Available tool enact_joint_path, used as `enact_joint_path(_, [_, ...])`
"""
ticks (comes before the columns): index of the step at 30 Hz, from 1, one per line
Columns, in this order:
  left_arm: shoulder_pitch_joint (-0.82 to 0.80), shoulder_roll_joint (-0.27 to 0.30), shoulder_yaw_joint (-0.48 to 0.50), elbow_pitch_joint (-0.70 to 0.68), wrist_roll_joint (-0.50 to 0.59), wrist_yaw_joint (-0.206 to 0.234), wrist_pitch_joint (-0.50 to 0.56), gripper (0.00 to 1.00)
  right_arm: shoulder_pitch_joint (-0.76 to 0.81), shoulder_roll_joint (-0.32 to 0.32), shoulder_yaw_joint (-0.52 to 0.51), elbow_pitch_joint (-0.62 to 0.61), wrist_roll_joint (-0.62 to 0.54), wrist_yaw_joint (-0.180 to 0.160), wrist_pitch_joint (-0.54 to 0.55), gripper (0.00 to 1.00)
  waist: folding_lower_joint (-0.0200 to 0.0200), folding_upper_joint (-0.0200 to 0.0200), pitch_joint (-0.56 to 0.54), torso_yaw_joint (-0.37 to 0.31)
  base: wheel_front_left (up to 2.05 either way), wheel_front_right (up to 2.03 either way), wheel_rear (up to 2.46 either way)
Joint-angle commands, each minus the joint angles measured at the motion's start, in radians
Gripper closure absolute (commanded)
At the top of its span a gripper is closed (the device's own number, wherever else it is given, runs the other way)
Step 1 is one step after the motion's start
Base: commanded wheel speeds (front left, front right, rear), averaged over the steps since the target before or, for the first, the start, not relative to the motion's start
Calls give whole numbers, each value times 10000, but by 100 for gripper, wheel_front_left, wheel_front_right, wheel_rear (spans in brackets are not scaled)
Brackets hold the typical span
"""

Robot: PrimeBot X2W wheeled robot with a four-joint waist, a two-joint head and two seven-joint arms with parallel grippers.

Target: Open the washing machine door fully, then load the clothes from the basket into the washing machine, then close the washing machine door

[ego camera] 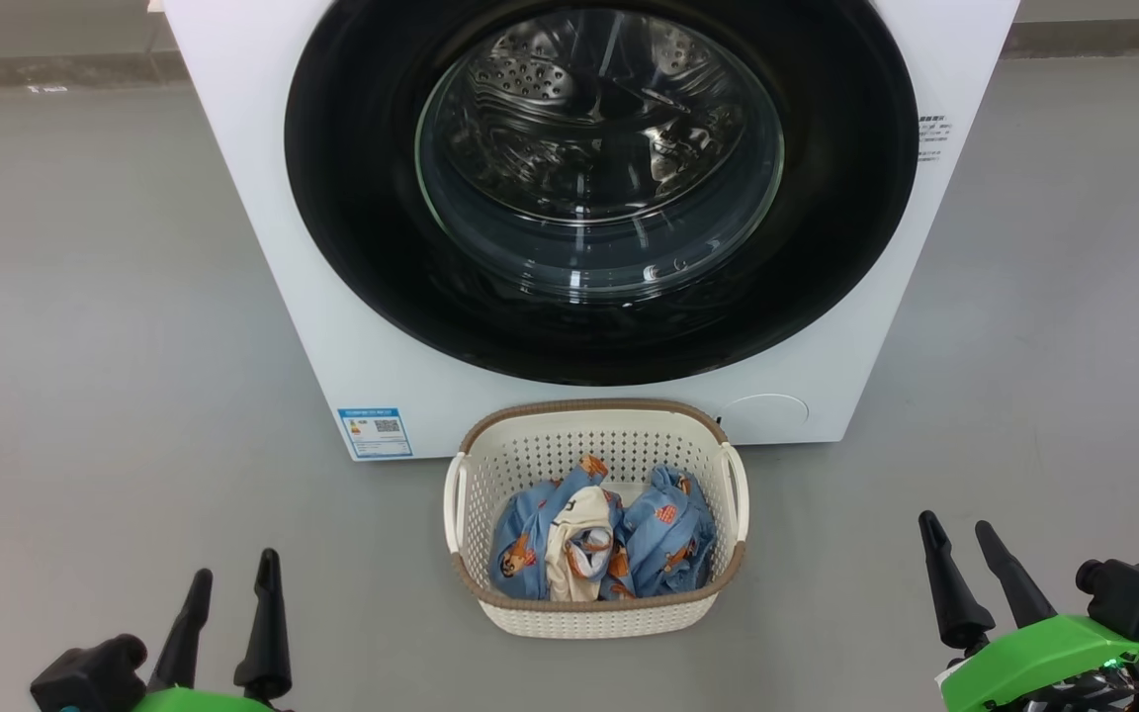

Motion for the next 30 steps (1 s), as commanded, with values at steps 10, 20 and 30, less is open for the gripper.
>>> enact_joint_path(10, [-504, 221, 236, -385, 1362, -24, -403, 0, -426, -201, 111, -199, -1270, 13, -396, 0, -1, -1, 11, -49, 0, 0, 0])
enact_joint_path(20, [-545, 268, 232, -414, 2453, -27, -697, 0, -440, -251, 33, -219, -2365, 14, -688, 0, -1, -1, 10, -90, 0, 0, 0])
enact_joint_path(30, [-571, 310, 333, -239, 3166, -29, -926, 0, -393, -290, -246, -252, -3179, 16, -916, 0, -1, -1, -6, -135, 0, 0, 0])
